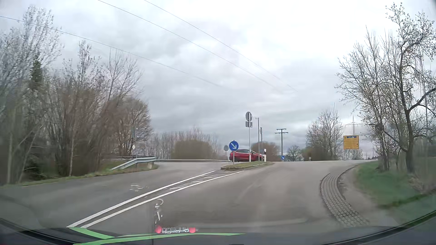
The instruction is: Follow the waypoints while adhering to traffic rules and regulations
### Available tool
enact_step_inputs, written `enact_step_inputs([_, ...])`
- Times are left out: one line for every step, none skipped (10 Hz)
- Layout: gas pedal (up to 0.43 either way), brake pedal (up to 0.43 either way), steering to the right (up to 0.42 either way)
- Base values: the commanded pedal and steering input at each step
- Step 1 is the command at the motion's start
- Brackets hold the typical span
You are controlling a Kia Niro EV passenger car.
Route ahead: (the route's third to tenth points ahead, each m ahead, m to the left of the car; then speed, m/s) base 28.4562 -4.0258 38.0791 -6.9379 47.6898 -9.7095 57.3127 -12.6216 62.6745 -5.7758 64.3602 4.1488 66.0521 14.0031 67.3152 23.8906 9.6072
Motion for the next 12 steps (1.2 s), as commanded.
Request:
enact_step_inputs([0.0,0.061,0.134])
enact_step_inputs([0.0,0.073,0.134])
enact_step_inputs([0.0,0.085,0.134])
enact_step_inputs([0.0,0.085,0.134])
enact_step_inputs([0.0,0.085,0.133])
enact_step_inputs([0.0,0.085,0.131])
enact_step_inputs([0.0,0.085,0.127])
enact_step_inputs([0.0,0.091,0.123])
enact_step_inputs([0.0,0.091,0.117])
enact_step_inputs([0.0,0.091,0.113])
enact_step_inputs([0.0,0.098,0.107])
enact_step_inputs([0.0,0.122,0.097])
